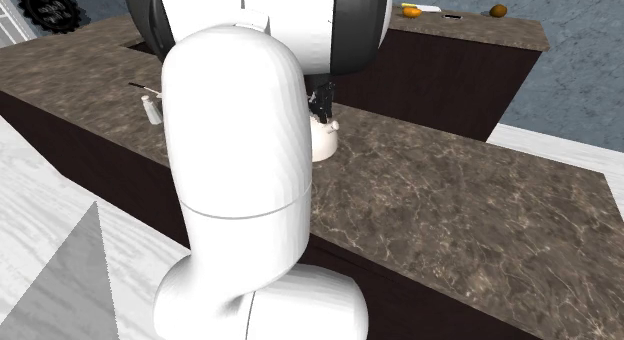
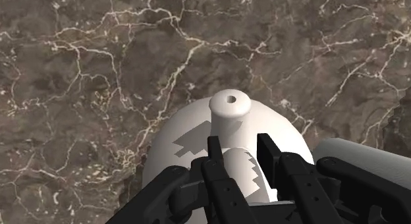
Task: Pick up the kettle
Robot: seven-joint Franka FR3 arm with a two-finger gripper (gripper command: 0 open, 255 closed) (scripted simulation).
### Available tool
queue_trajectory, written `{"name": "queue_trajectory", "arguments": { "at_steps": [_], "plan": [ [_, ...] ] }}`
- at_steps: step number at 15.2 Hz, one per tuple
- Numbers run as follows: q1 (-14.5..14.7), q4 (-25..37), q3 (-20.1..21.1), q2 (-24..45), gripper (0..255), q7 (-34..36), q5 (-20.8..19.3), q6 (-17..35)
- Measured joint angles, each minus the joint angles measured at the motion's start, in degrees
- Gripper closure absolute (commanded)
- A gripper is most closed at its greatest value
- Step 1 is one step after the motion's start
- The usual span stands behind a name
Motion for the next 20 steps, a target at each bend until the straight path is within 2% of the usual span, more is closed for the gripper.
{"name": "queue_trajectory", "arguments": {
  "at_steps": [5, 20],
  "plan": [
    [0.0, 0.0, 0.0, -0.2, 255, -0.1, 0.0, -0.2],
    [0.1, 6.2, 0.2, -3.6, 255, -2.1, 1.0, -9.7]
  ]
}}
